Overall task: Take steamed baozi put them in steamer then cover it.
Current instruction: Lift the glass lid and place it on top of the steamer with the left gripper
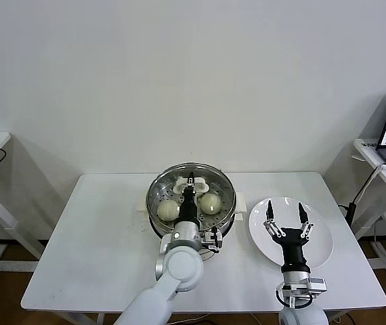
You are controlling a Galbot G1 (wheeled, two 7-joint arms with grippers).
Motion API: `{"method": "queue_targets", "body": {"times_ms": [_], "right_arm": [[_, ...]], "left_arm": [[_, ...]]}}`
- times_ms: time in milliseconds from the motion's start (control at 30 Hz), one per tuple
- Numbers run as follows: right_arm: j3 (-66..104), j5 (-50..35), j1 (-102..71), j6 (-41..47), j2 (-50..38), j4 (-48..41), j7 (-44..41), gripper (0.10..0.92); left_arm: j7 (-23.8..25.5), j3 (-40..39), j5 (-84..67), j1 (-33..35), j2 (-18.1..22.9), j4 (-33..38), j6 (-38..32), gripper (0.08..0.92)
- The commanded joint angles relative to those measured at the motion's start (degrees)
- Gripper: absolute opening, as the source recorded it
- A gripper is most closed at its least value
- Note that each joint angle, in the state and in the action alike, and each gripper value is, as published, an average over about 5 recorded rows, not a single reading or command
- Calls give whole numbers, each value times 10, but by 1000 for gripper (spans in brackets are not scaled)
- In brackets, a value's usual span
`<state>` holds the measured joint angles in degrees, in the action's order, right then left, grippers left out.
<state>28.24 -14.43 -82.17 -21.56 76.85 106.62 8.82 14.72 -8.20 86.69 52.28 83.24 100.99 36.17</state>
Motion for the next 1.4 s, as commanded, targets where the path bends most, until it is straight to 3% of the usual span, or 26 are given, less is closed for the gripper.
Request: {"method": "queue_targets", "body": {"times_ms": [33,1233,1400], "right_arm": [[-1,2,1,-1,0,-3,-1,823],[-7,5,7,-3,-1,-12,-9,823],[-7,4,9,-3,-3,-15,-9,823]], "left_arm": [[-4,0,3,5,5,-1,0,186],[-18,16,26,29,9,-5,-34,186],[-23,13,20,52,-20,39,-35,262]]}}
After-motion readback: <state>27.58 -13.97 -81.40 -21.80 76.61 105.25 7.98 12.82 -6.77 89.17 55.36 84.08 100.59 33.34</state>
